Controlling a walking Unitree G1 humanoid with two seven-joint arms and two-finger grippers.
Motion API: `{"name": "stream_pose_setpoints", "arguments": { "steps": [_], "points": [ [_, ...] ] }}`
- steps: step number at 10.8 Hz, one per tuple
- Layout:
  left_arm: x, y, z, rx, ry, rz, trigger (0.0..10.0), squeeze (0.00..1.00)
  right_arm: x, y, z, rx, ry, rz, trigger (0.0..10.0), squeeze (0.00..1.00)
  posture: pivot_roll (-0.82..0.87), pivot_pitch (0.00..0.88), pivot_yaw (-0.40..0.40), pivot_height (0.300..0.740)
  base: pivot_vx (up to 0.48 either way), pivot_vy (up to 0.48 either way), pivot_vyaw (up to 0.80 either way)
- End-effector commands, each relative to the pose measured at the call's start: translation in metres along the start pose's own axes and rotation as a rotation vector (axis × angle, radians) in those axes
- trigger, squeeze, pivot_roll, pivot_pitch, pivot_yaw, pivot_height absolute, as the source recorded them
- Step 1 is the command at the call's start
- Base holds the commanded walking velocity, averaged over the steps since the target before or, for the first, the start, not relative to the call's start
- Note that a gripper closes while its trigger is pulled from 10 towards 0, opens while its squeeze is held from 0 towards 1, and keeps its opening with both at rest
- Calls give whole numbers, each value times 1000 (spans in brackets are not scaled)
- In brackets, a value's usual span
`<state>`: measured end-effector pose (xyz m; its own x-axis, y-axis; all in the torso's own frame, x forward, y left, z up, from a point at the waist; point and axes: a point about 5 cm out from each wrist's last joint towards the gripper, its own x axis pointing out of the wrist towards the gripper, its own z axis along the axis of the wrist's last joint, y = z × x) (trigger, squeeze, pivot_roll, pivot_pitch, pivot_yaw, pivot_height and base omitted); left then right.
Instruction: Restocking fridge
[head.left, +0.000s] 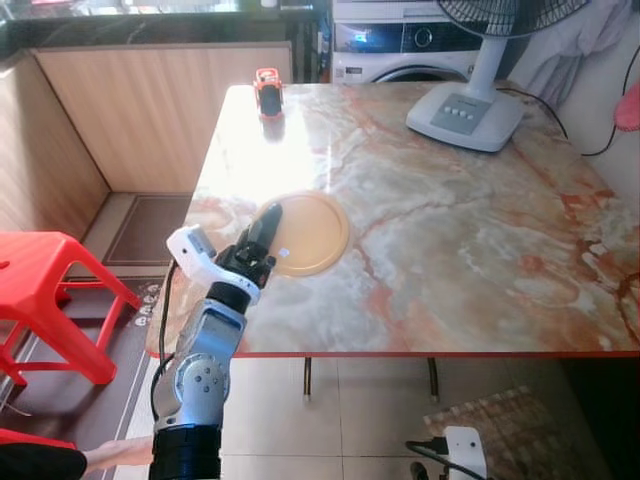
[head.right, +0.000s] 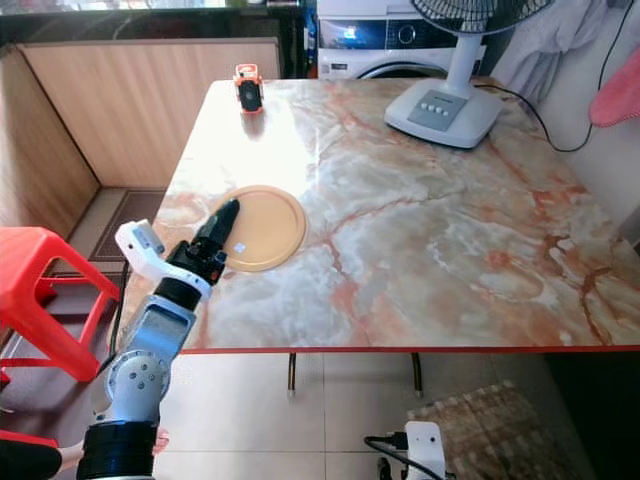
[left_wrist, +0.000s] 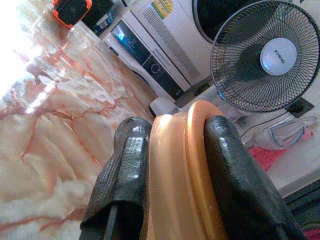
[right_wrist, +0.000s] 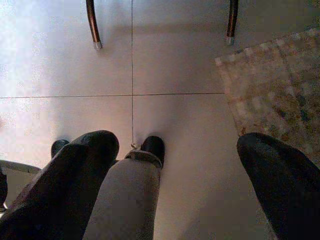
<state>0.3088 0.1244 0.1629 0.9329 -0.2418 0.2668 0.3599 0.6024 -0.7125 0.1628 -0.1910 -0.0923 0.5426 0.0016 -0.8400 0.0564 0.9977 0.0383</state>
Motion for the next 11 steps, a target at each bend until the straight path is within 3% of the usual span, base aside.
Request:
{"name": "stream_pose_setpoints", "arguments": {
  "steps": [1, 4, 11],
  "points": [
    [3, -10, 4, 14, -6, -37, 10000, 0, -1, 0, -4, 17, 7, -4, 10000, 0, 1, 0, 18, 740, 0, 0, 0],
    [4, -16, 3, 15, 4, -48, 10000, 0, -1, 0, -4, 20, 7, -6, 10000, 0, 1, 7, 16, 740, 0, 0, -400],
    [6, -19, 4, 26, 5, -50, 10000, 0, 0, -1, -2, 9, 12, 4, 10000, 0, 3, 29, 12, 740, 0, 0, -800]
  ]
}}
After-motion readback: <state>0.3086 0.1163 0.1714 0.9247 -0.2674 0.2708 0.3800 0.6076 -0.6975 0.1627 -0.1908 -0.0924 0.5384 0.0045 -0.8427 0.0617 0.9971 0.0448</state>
